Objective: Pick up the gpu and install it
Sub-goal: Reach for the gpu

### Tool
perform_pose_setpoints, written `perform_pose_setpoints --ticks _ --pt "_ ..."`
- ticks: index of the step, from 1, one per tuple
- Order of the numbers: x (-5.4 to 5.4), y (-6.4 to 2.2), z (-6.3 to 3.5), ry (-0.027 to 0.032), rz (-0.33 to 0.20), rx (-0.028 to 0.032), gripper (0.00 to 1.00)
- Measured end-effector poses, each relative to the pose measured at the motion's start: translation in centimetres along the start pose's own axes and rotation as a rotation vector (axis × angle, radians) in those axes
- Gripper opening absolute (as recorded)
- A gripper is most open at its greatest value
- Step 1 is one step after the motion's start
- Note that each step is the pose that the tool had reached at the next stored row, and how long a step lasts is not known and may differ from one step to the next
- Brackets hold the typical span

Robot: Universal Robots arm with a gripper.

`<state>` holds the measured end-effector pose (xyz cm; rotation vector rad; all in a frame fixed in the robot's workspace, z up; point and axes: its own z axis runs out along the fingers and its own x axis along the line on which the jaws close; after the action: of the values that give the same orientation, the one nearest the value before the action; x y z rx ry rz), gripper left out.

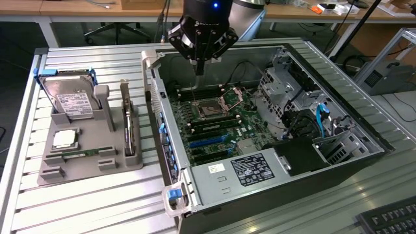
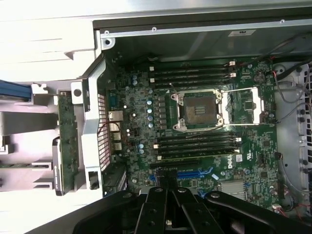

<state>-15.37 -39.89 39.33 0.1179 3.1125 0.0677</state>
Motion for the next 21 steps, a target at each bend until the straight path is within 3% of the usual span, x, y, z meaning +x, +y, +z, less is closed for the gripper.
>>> perform_pose_setpoints --ticks 21 --pt "0.48 -0.04 -0.01 0.0000 0.000 0.0000 0.11"
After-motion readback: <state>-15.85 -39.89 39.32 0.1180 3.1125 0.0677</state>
